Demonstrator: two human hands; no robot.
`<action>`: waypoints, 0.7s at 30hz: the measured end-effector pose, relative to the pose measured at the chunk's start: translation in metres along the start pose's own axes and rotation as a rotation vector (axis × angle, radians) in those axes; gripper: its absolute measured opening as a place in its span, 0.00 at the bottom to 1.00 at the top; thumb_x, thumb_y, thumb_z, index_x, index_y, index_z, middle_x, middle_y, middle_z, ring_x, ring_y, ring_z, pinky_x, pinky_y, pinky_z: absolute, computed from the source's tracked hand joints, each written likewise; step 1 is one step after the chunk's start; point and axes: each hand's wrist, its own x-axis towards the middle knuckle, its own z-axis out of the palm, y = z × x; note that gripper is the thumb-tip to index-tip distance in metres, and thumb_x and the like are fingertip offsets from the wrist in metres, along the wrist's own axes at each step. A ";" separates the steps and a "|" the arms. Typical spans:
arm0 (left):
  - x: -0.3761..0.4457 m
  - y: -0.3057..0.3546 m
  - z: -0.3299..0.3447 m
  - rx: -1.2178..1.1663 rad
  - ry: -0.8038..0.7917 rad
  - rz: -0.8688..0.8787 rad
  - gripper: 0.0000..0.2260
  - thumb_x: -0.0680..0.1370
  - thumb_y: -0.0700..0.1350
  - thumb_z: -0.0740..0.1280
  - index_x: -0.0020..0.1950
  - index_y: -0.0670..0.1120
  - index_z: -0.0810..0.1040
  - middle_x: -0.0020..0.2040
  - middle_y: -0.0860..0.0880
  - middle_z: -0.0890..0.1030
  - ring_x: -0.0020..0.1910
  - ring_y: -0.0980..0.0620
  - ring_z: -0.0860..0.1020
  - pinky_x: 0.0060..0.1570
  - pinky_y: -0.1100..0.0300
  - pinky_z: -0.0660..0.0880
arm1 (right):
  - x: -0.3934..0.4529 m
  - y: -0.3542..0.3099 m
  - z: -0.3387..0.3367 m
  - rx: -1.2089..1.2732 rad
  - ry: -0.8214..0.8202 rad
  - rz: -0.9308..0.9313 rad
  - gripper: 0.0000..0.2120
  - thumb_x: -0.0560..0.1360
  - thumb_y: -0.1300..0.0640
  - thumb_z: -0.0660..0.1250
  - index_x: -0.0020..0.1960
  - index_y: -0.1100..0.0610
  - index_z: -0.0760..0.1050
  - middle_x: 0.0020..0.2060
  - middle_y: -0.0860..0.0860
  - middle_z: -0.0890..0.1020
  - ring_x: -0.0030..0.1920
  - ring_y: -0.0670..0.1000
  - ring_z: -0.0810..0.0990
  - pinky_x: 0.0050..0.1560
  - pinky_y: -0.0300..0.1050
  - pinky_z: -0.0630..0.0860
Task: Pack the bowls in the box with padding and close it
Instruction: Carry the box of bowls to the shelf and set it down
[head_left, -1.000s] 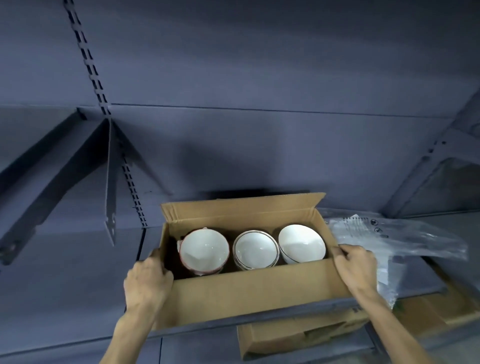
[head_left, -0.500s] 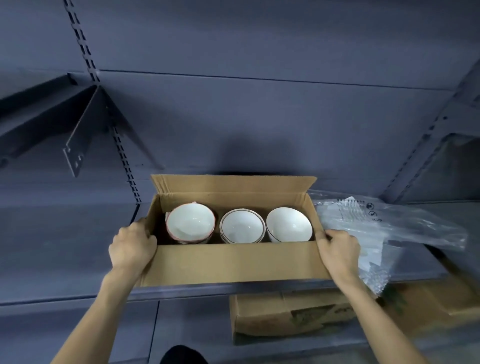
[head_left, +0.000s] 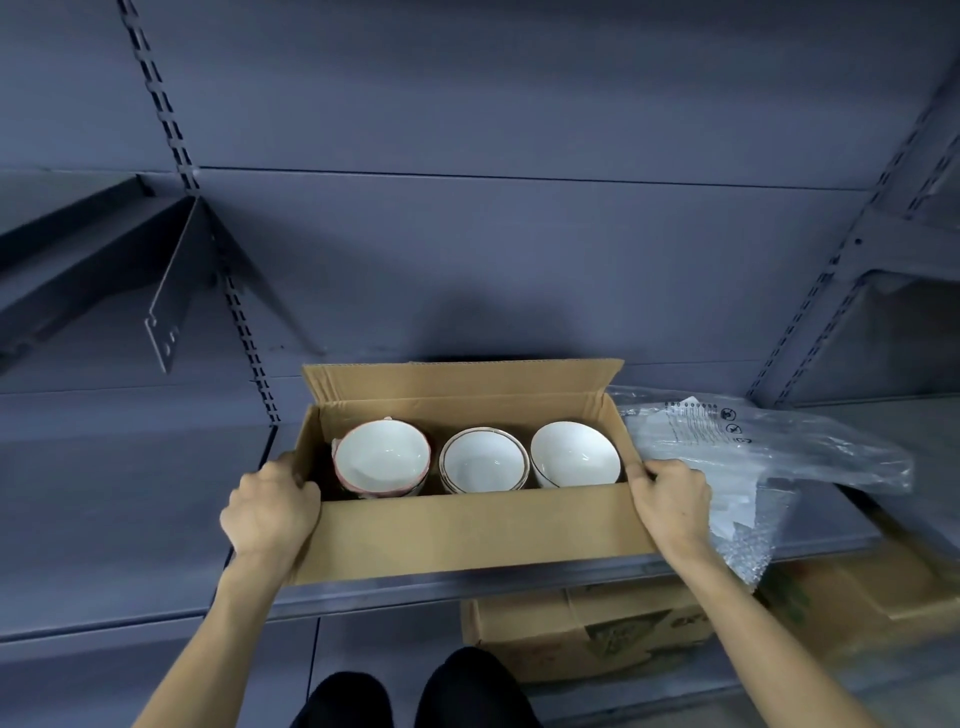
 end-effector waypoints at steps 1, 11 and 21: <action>0.000 -0.001 0.001 -0.002 0.008 0.001 0.13 0.74 0.40 0.65 0.56 0.47 0.81 0.39 0.44 0.75 0.41 0.38 0.75 0.41 0.51 0.71 | 0.000 0.000 0.001 -0.001 0.002 -0.001 0.20 0.77 0.61 0.68 0.28 0.66 0.73 0.21 0.60 0.73 0.30 0.66 0.73 0.36 0.51 0.67; -0.002 -0.007 0.004 -0.030 0.029 0.013 0.11 0.73 0.39 0.64 0.53 0.48 0.80 0.36 0.43 0.76 0.38 0.37 0.75 0.40 0.50 0.74 | 0.001 0.002 -0.001 -0.023 -0.041 -0.011 0.21 0.78 0.61 0.65 0.27 0.61 0.70 0.22 0.54 0.73 0.30 0.60 0.73 0.37 0.50 0.67; -0.005 -0.002 0.001 -0.044 0.048 -0.007 0.11 0.73 0.39 0.64 0.52 0.49 0.80 0.37 0.42 0.75 0.39 0.38 0.74 0.41 0.50 0.72 | -0.001 -0.002 -0.004 -0.032 -0.070 0.014 0.23 0.79 0.61 0.65 0.25 0.56 0.66 0.22 0.51 0.70 0.30 0.58 0.69 0.37 0.49 0.65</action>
